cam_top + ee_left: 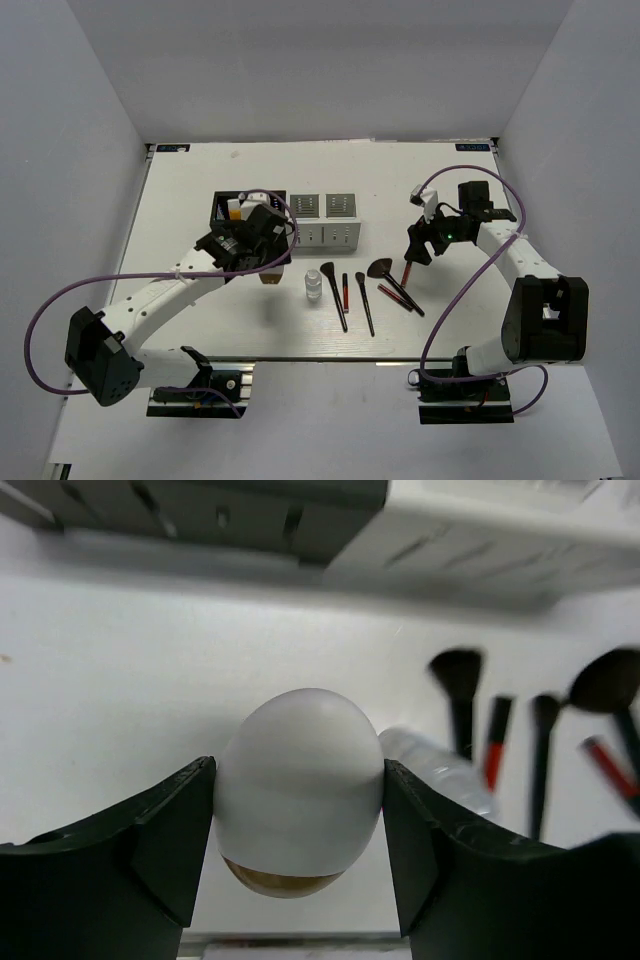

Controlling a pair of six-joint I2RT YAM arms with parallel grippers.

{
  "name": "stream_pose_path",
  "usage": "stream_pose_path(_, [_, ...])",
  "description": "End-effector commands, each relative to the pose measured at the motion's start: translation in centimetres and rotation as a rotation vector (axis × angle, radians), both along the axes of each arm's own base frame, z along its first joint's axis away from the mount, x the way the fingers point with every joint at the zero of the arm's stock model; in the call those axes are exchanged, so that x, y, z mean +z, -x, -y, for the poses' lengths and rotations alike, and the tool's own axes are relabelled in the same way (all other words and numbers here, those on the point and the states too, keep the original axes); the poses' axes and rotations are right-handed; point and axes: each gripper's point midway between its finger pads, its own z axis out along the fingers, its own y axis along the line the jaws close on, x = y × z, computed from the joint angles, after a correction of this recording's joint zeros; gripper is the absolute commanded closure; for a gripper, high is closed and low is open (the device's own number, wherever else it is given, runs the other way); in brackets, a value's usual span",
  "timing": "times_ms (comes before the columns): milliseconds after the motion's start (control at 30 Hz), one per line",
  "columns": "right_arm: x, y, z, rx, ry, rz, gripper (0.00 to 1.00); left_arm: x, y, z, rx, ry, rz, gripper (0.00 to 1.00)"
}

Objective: Organize the makeup

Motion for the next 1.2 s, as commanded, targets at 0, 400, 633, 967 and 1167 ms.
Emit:
stream_pose_path(0, [1.3,-0.4,-0.3,0.015,-0.019,0.039,0.21,6.5,-3.3,-0.1,0.099,0.067,0.198,0.82])
stream_pose_path(400, [2.5,-0.9,-0.6,0.026,-0.031,0.051,0.24,14.1,-13.4,-4.4,0.313,-0.063,0.536,0.84])
stream_pose_path(633, [3.0,-1.1,-0.9,0.026,-0.043,0.057,0.24,13.7,-16.7,-8.2,0.379,-0.129,0.586,0.85])
stream_pose_path(967, [3.2,-1.5,-0.7,0.017,-0.039,0.058,0.24,10.7,-18.7,-11.3,0.425,-0.165,0.55,0.85])
stream_pose_path(1167, [3.1,-1.4,-0.6,0.016,-0.03,0.056,0.24,7.9,-18.9,-11.9,0.436,-0.184,0.495,0.86])
